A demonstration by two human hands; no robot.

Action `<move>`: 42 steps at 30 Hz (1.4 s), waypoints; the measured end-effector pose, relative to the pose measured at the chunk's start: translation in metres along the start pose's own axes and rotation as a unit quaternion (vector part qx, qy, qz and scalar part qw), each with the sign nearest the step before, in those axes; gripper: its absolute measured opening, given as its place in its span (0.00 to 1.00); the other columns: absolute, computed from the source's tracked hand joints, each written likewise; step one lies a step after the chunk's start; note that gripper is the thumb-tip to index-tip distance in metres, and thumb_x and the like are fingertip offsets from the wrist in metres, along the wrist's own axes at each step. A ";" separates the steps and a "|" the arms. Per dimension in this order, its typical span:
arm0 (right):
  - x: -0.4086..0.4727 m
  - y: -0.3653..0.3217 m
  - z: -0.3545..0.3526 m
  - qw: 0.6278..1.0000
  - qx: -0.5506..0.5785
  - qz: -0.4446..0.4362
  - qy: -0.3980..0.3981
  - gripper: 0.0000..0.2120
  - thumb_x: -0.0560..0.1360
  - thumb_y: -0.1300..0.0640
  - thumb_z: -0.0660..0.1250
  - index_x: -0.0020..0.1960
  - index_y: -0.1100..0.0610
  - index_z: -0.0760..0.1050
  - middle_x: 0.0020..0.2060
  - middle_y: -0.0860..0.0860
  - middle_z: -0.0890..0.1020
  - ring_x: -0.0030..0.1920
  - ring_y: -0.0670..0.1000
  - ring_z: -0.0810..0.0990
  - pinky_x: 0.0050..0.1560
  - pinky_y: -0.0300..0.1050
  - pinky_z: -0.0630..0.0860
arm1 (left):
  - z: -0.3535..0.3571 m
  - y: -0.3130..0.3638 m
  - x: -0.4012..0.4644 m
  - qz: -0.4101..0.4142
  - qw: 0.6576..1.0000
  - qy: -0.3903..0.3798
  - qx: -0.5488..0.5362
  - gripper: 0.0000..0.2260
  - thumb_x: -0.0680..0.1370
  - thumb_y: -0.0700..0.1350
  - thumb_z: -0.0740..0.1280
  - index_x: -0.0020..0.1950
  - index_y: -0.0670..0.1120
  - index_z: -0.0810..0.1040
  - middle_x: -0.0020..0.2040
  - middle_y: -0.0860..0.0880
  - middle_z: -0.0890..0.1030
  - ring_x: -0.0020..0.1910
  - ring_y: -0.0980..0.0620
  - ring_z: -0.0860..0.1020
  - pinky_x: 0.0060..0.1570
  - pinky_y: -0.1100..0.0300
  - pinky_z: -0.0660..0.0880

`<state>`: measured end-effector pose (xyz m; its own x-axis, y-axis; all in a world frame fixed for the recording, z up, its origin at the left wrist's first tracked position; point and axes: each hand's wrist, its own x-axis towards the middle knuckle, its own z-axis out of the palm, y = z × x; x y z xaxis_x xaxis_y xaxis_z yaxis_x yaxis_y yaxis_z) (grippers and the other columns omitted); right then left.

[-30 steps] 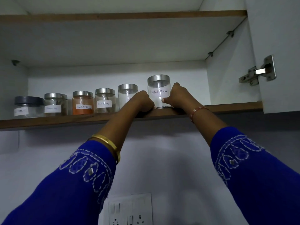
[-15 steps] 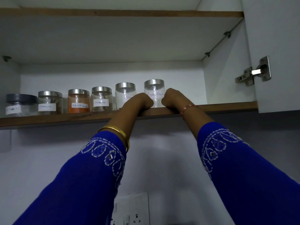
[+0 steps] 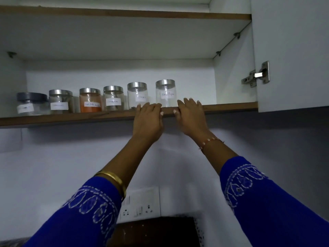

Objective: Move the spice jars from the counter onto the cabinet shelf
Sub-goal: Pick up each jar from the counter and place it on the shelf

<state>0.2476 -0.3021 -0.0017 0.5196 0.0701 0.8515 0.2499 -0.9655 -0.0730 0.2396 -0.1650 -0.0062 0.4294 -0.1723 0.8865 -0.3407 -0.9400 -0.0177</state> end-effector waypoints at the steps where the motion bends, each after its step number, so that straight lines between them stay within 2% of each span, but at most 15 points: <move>1: -0.009 -0.001 -0.001 1.000 0.014 -0.001 -0.018 0.22 0.81 0.53 0.52 0.73 0.59 0.60 0.73 0.58 0.63 0.75 0.57 0.58 0.75 0.54 0.51 | -0.004 0.000 -0.008 0.002 1.000 -0.012 -0.018 0.17 0.81 0.43 0.53 0.68 0.41 0.68 0.66 0.42 0.73 0.68 0.42 0.68 0.71 0.46 0.58; 3: -0.033 -0.007 -0.002 0.996 0.091 0.002 -0.018 0.25 0.81 0.54 0.54 0.76 0.59 0.55 0.76 0.57 0.56 0.77 0.56 0.51 0.76 0.53 0.48 | -0.015 0.002 -0.029 -0.005 0.997 -0.017 -0.077 0.18 0.81 0.42 0.52 0.70 0.41 0.66 0.70 0.41 0.70 0.71 0.43 0.64 0.73 0.46 0.56; 6: -0.076 -0.024 0.001 0.982 0.189 0.003 -0.005 0.24 0.81 0.57 0.55 0.75 0.59 0.56 0.76 0.57 0.55 0.77 0.55 0.50 0.76 0.49 0.48 | -0.031 0.006 -0.073 -0.056 0.984 -0.023 -0.168 0.19 0.82 0.42 0.52 0.73 0.43 0.63 0.74 0.44 0.64 0.76 0.48 0.57 0.75 0.54 0.47; 10: -0.139 -0.051 0.010 0.964 0.256 0.046 -0.061 0.24 0.81 0.55 0.55 0.75 0.56 0.56 0.77 0.52 0.54 0.78 0.51 0.49 0.76 0.46 0.51 | -0.044 0.001 -0.141 -0.113 0.973 -0.020 -0.201 0.18 0.82 0.42 0.53 0.72 0.44 0.66 0.73 0.46 0.67 0.74 0.49 0.62 0.75 0.54 0.55; 14: -0.201 -0.077 0.020 0.940 0.312 0.081 -0.113 0.24 0.80 0.55 0.57 0.75 0.54 0.58 0.76 0.50 0.57 0.77 0.50 0.52 0.76 0.45 0.53 | -0.055 -0.016 -0.212 -0.161 0.963 -0.044 -0.211 0.17 0.82 0.43 0.53 0.70 0.44 0.68 0.71 0.46 0.69 0.73 0.49 0.65 0.73 0.55 0.59; 16: -0.236 -0.091 0.028 0.928 0.334 0.096 -0.138 0.24 0.80 0.56 0.58 0.74 0.55 0.60 0.76 0.50 0.59 0.77 0.50 0.55 0.74 0.43 0.54 | -0.059 -0.025 -0.251 -0.188 0.955 -0.059 -0.223 0.17 0.81 0.42 0.54 0.69 0.43 0.69 0.70 0.45 0.71 0.70 0.50 0.67 0.70 0.61 0.61; 18: -0.275 -0.103 0.039 0.912 0.358 0.122 -0.158 0.23 0.79 0.57 0.60 0.73 0.56 0.62 0.74 0.51 0.62 0.75 0.50 0.58 0.73 0.41 0.55 | -0.059 -0.033 -0.293 -0.220 0.943 -0.074 -0.236 0.16 0.81 0.40 0.56 0.68 0.41 0.70 0.67 0.44 0.73 0.65 0.55 0.69 0.62 0.73 0.60; 20: -0.316 -0.115 0.053 0.890 0.388 0.152 -0.183 0.23 0.79 0.57 0.61 0.72 0.56 0.64 0.73 0.52 0.64 0.74 0.50 0.60 0.74 0.42 0.56 | -0.058 -0.040 -0.333 -0.263 0.930 -0.082 -0.245 0.15 0.80 0.37 0.57 0.66 0.39 0.72 0.64 0.42 0.76 0.61 0.53 0.71 0.58 0.74 0.60; 24: -0.396 -0.139 0.077 0.844 0.400 0.228 -0.275 0.23 0.77 0.57 0.63 0.71 0.56 0.66 0.72 0.52 0.66 0.73 0.50 0.63 0.73 0.43 0.60 | -0.053 -0.059 -0.406 -0.367 0.887 -0.142 -0.240 0.15 0.80 0.36 0.57 0.66 0.38 0.72 0.65 0.41 0.75 0.64 0.47 0.73 0.56 0.72 0.62; 26: -0.431 -0.150 0.087 0.836 0.378 0.246 -0.311 0.23 0.77 0.57 0.65 0.70 0.58 0.67 0.71 0.54 0.68 0.72 0.51 0.64 0.71 0.41 0.61 | -0.053 -0.064 -0.438 -0.421 0.858 -0.171 -0.238 0.15 0.80 0.37 0.56 0.67 0.38 0.71 0.66 0.41 0.75 0.66 0.45 0.72 0.57 0.69 0.63; 30: -0.471 -0.161 0.105 0.815 0.327 0.217 -0.426 0.28 0.76 0.54 0.66 0.73 0.55 0.62 0.74 0.54 0.62 0.74 0.53 0.60 0.72 0.45 0.60 | -0.044 -0.057 -0.486 -0.499 0.795 -0.234 -0.251 0.16 0.80 0.36 0.56 0.67 0.37 0.71 0.67 0.40 0.74 0.66 0.44 0.72 0.62 0.61 0.66; 33: -0.490 -0.167 0.115 0.793 0.301 0.207 -0.487 0.32 0.74 0.52 0.67 0.75 0.52 0.59 0.75 0.53 0.57 0.75 0.54 0.57 0.72 0.50 0.60 | -0.037 -0.049 -0.513 -0.522 0.761 -0.269 -0.276 0.16 0.80 0.35 0.56 0.67 0.36 0.70 0.67 0.40 0.74 0.66 0.44 0.71 0.59 0.67 0.65; 35: -0.504 -0.171 0.117 0.788 0.311 0.209 -0.489 0.31 0.73 0.56 0.68 0.74 0.52 0.61 0.75 0.55 0.58 0.74 0.56 0.59 0.73 0.51 0.62 | -0.035 -0.045 -0.526 -0.536 0.739 -0.284 -0.294 0.16 0.80 0.34 0.55 0.67 0.37 0.70 0.66 0.41 0.74 0.66 0.46 0.71 0.55 0.70 0.64; 39: -0.529 -0.172 0.116 0.816 0.308 0.188 -0.451 0.22 0.72 0.64 0.68 0.66 0.61 0.73 0.71 0.58 0.65 0.72 0.57 0.65 0.72 0.50 0.65 | -0.033 -0.042 -0.543 -0.567 0.696 -0.295 -0.327 0.17 0.79 0.33 0.55 0.68 0.37 0.68 0.67 0.40 0.73 0.67 0.44 0.70 0.63 0.58 0.67; 42: -0.535 -0.172 0.113 0.831 0.280 0.160 -0.453 0.20 0.72 0.63 0.68 0.63 0.61 0.74 0.73 0.57 0.62 0.73 0.56 0.62 0.73 0.50 0.64 | -0.032 -0.039 -0.546 -0.586 0.663 -0.299 -0.356 0.18 0.79 0.33 0.55 0.70 0.37 0.65 0.69 0.40 0.70 0.68 0.45 0.68 0.63 0.59 0.65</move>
<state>0.0187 -0.1448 -0.5037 0.9711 0.2380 0.0197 0.1900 -0.7203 -0.6671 -0.0081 -0.0244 -0.4751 0.9312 0.2678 -0.2474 0.3027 -0.1900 0.9340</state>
